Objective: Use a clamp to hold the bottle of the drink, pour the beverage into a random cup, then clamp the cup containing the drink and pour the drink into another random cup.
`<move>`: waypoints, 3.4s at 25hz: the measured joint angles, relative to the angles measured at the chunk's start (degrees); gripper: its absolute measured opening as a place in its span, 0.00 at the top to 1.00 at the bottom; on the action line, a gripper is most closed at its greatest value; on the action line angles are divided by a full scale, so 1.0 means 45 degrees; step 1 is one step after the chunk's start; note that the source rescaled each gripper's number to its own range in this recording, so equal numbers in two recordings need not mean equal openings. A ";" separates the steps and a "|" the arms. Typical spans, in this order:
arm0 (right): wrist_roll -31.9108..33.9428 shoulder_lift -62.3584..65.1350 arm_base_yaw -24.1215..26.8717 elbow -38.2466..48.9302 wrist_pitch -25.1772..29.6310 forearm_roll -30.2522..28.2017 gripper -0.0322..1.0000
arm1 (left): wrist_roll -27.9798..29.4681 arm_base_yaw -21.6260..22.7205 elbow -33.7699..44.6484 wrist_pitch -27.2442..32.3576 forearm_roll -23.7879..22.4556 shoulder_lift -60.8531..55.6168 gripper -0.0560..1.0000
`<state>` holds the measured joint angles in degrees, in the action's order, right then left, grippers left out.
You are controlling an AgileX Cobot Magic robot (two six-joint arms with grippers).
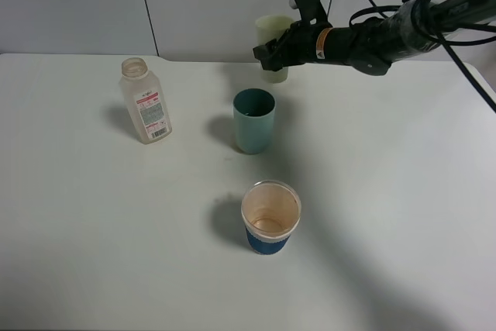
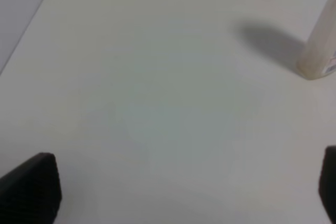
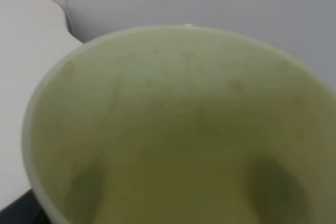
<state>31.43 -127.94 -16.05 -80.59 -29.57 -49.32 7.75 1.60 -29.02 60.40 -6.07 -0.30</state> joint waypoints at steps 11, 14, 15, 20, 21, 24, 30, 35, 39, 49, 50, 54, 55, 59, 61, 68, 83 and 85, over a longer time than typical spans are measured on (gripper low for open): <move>-0.1130 -0.1243 0.0401 0.0116 -0.1142 0.0569 0.94 | 0.0000 0.0000 0.0000 0.0000 0.0000 0.0000 0.00; -0.1688 -0.1403 0.0472 0.0116 -0.1457 0.0697 0.95 | 0.0000 0.0000 0.0000 0.0000 0.0000 0.0000 0.00; -0.1991 -0.1447 0.0498 0.0116 -0.1556 0.0728 0.95 | 0.0000 0.0000 0.0000 0.0000 0.0000 0.0000 0.00; -0.3054 -0.1474 0.0498 0.0116 -0.1789 0.0744 0.95 | 0.0000 0.0000 0.0000 0.0000 0.0000 0.0000 0.00; -0.3054 -0.1474 0.0498 0.0116 -0.1789 0.0744 0.95 | 0.0000 0.0000 0.0000 0.0000 0.0000 0.0000 0.00; -0.3115 -0.1524 0.0511 0.0116 -0.2005 0.0744 0.95 | 0.0000 0.0000 0.0000 0.0000 0.0000 0.0000 0.00; -0.3040 -0.1539 0.0511 0.0116 -0.2034 0.0744 0.95 | 0.0000 0.0000 0.0000 0.0000 0.0000 0.0000 0.00; -0.2293 -0.1539 0.0511 0.0116 -0.2022 0.0744 0.95 | 0.0000 0.0000 0.0000 0.0000 0.0000 0.0000 0.00; -0.1656 -0.1539 0.0511 0.0116 -0.2012 0.0732 0.95 | 0.0000 0.0000 0.0000 0.0000 0.0000 0.0000 0.00; -0.0909 -0.1709 0.0511 0.0116 -0.1694 0.0607 0.26 | 0.0000 0.0000 0.0000 0.0000 0.0000 0.0000 0.00; -0.0816 -0.1709 0.0511 0.0116 -0.1694 0.0607 0.20 | 0.0000 0.0000 0.0000 0.0000 0.0000 0.0000 0.00; -0.0013 -0.1657 0.0511 0.0116 -0.1629 0.0452 0.12 | 0.0000 0.0000 0.0000 0.0000 0.0000 0.0000 0.00; 0.0297 -0.1602 0.0511 0.0116 -0.1527 0.0366 0.11 | 0.0000 0.0000 0.0000 0.0000 0.0000 0.0000 0.00; 0.1857 -0.1084 0.0511 0.0119 -0.1077 -0.0079 0.11 | 0.0000 0.0000 0.0000 0.0000 0.0000 0.0000 0.00; 0.2678 -0.0726 0.0511 0.0119 -0.0839 -0.0353 0.09 | 0.0000 0.0000 0.0000 0.0000 0.0000 0.0000 0.00; 0.3199 0.1077 0.0415 0.1659 -0.0199 0.0217 0.04 | 0.0000 0.0000 0.0000 0.0000 0.0000 0.0000 0.00; -0.4077 0.7661 0.0500 0.6972 0.2831 0.5908 0.04 | 0.0000 0.0000 0.0000 0.0000 -0.0009 0.0000 0.00; -0.4331 0.8697 0.0655 0.7240 0.3532 0.6058 0.04 | 0.0000 0.0000 0.0000 0.0000 -0.0009 0.0000 0.00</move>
<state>11.94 -88.80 -13.10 -48.01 -13.67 -22.06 7.75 1.60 -29.02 60.40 -6.11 -0.30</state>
